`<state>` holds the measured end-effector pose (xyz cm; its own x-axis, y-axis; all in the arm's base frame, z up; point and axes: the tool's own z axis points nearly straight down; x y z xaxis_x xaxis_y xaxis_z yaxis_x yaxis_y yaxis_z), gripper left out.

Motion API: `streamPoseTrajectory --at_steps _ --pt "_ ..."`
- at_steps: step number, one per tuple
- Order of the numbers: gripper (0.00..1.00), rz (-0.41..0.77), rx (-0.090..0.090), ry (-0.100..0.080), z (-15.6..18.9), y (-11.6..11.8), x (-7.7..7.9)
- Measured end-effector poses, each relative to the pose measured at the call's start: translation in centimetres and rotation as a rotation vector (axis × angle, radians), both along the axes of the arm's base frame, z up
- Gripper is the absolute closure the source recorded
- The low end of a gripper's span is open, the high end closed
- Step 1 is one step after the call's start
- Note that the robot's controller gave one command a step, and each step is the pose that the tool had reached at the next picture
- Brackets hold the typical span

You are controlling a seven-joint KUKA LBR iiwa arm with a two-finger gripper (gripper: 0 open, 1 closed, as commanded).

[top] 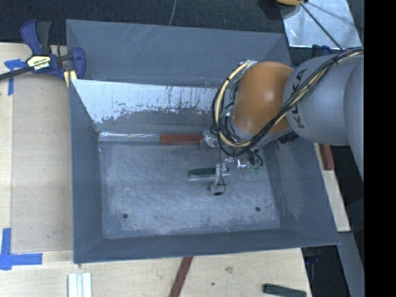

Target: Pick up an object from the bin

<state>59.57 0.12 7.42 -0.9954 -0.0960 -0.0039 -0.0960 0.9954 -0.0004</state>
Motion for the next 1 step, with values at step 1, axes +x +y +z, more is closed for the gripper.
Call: streamPoseTrajectory --at_steps 1 --pt "1.00 -0.249 0.001 0.000 -0.31 0.48 -1.17"
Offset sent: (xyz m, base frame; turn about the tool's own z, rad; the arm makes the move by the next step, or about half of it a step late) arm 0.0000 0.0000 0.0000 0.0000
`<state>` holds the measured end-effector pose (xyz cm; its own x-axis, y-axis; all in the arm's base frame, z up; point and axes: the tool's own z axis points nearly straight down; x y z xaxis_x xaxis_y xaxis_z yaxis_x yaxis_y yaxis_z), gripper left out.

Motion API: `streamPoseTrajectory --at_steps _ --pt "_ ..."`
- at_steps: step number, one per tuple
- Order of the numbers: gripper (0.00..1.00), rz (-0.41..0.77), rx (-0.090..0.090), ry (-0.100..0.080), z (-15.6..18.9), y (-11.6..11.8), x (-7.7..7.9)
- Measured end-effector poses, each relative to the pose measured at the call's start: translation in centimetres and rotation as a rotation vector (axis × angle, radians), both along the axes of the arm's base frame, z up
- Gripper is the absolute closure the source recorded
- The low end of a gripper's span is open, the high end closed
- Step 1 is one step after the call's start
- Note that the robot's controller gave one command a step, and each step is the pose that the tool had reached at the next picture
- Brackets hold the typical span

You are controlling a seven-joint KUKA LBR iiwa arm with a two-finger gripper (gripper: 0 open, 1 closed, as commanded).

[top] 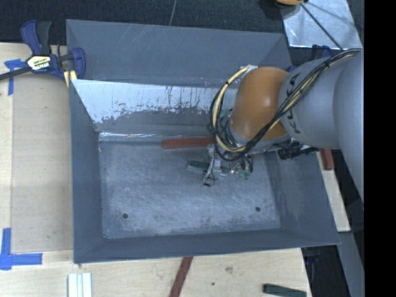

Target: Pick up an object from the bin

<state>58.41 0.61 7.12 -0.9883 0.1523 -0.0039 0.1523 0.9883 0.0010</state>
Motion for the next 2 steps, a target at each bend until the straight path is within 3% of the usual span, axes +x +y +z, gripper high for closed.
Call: streamPoseTrajectory --at_steps 2 --pt "1.00 0.000 0.000 0.005 0.42 0.00 -0.16"
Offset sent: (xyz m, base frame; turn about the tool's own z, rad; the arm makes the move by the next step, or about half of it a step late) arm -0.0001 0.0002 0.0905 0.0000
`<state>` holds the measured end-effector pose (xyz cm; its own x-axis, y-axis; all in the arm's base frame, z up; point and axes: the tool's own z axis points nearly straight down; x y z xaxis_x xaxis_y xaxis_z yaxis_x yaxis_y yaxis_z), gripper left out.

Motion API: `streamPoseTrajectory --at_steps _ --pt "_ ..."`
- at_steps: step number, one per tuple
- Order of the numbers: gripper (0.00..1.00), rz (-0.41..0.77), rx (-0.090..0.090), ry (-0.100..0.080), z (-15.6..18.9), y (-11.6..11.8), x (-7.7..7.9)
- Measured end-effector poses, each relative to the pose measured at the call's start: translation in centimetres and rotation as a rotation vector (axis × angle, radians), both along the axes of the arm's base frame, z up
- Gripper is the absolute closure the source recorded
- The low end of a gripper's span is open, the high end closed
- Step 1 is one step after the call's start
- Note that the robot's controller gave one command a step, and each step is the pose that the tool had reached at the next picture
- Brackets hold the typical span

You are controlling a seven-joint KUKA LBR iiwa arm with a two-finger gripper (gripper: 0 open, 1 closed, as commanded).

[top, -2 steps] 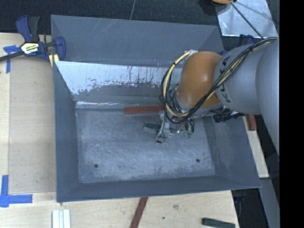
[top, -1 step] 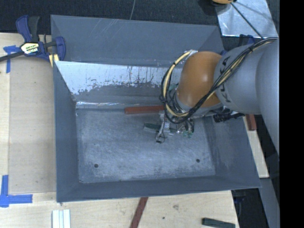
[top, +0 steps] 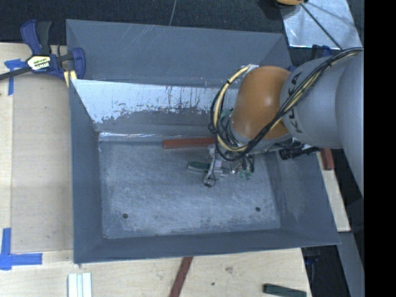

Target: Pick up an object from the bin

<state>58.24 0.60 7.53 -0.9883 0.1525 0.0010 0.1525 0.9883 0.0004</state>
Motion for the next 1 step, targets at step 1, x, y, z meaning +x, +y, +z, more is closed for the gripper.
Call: streamPoseTrajectory --at_steps 1 --pt "1.00 0.000 0.000 0.004 2.14 -0.02 -0.11"
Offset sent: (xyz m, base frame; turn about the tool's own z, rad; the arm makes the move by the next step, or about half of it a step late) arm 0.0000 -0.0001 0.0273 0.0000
